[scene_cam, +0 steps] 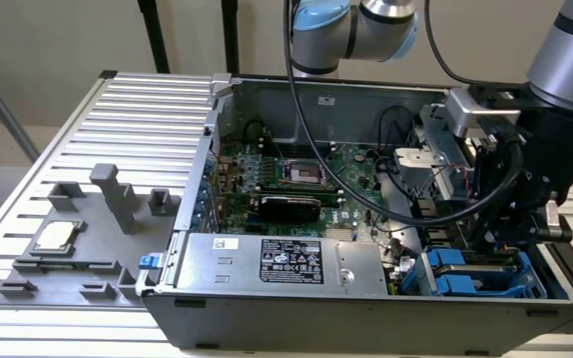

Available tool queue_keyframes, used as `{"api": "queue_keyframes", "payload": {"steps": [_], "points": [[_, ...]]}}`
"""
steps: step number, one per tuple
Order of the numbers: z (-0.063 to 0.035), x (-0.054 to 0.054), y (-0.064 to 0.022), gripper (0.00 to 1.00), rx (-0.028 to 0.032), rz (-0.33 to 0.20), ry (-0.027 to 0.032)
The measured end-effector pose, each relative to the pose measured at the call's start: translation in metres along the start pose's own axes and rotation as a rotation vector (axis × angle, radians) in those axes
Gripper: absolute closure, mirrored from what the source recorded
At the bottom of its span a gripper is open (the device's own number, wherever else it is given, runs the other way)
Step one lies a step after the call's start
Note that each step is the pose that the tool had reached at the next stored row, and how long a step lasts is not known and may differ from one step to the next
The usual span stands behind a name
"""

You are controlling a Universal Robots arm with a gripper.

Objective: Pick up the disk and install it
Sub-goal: 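Insert the second disk wire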

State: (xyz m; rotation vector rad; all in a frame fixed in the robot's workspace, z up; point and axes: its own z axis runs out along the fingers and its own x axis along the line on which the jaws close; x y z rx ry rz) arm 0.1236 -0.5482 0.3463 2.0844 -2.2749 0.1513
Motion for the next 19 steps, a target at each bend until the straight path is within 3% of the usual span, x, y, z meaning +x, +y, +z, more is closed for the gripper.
{"api": "queue_keyframes", "payload": {"steps": [6,19], "points": [[0.0029,0.0042,-0.0004,0.84,-0.0007,0.0,-0.0085],[0.0056,0.0034,-0.0003,0.84,-0.0001,0.0,-0.0135]]}}
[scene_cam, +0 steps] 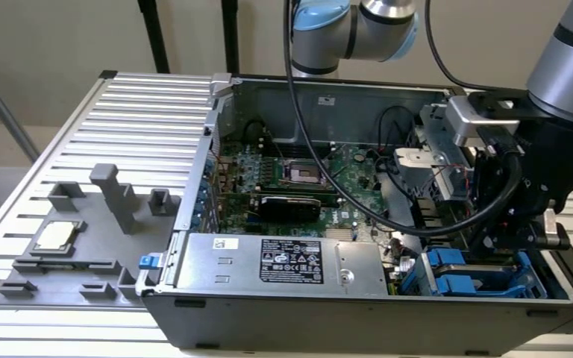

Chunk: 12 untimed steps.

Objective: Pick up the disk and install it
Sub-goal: 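Insert the second disk wire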

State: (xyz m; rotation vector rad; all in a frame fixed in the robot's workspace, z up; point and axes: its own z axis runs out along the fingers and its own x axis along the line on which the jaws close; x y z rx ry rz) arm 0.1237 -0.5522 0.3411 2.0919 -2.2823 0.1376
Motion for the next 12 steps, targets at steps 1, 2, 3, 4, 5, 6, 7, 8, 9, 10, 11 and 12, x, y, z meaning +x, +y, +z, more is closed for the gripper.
{"api": "queue_keyframes", "payload": {"steps": [1,2,3,4,5,6,7,8,9,10,11,12], "points": [[0.0,-0.0004,0.0,0.84,0.0001,0.0,-0.0002],[0.0,-0.0007,0.0001,0.84,0.0002,0.0,-0.0002],[-0.0001,-0.001,0.0001,0.84,0.0002,0.0,-0.0001],[-0.0001,-0.0014,0.0001,0.84,0.0003,0.0,-0.0002],[0.0,-0.0018,0.0002,0.84,0.0003,0.0,-0.0007],[-0.0001,-0.0021,0.0002,0.84,0.0003,0.0,-0.0006],[-0.0001,-0.0023,0.0002,0.84,0.0003,0.0,-0.0004],[-0.0001,-0.0023,0.0002,0.84,0.0003,0.0,-0.0004],[-0.0001,-0.0023,0.0002,0.84,0.0003,0.0,-0.0003],[-0.0001,-0.0023,0.0002,0.84,0.0003,0.0,-0.0002],[-0.0001,-0.0024,0.0002,0.84,0.0003,0.0,-0.0001],[-0.0001,-0.0024,0.0001,0.84,0.0003,0.0,-0.0001]]}}
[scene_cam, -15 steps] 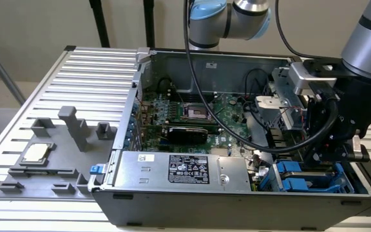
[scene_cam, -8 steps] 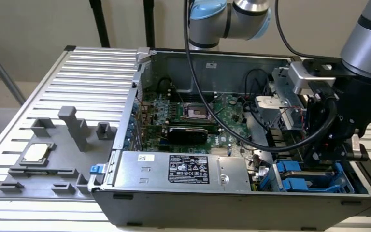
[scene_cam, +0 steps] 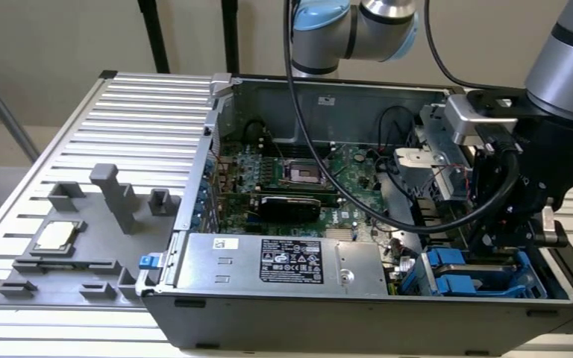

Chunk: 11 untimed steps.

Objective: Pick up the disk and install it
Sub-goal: 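Insert the second disk wire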

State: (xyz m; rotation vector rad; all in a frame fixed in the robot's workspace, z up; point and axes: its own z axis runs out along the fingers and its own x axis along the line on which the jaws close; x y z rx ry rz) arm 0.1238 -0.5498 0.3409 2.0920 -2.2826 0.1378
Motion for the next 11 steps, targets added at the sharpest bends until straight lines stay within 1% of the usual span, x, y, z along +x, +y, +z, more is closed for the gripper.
{"api": "queue_keyframes", "payload": {"steps": [5,11], "points": [[0.0003,0.0,-0.0028,0.84,-0.0002,0.0,-0.0001],[0.0025,0.0001,-0.0034,0.84,0.0,0.0,0.0002]]}}
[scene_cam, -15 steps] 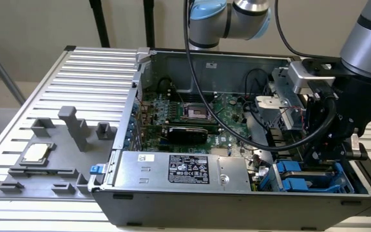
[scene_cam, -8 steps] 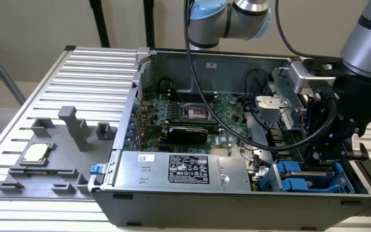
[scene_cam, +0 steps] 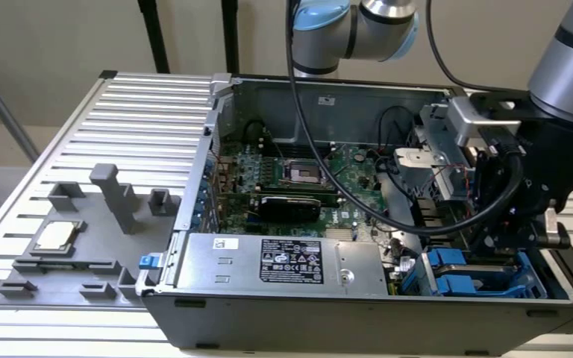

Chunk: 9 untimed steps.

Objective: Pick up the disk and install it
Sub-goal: 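Insert the second disk wire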

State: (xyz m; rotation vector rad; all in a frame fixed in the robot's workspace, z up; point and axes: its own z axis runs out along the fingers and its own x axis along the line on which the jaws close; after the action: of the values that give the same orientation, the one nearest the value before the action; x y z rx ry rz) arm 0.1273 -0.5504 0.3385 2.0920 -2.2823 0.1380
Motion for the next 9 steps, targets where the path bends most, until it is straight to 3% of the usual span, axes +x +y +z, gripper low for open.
{"api": "queue_keyframes", "payload": {"steps": [9], "points": [[0.0058,-0.0005,0.0002,0.84,0.0,0.0,0.0003]]}}
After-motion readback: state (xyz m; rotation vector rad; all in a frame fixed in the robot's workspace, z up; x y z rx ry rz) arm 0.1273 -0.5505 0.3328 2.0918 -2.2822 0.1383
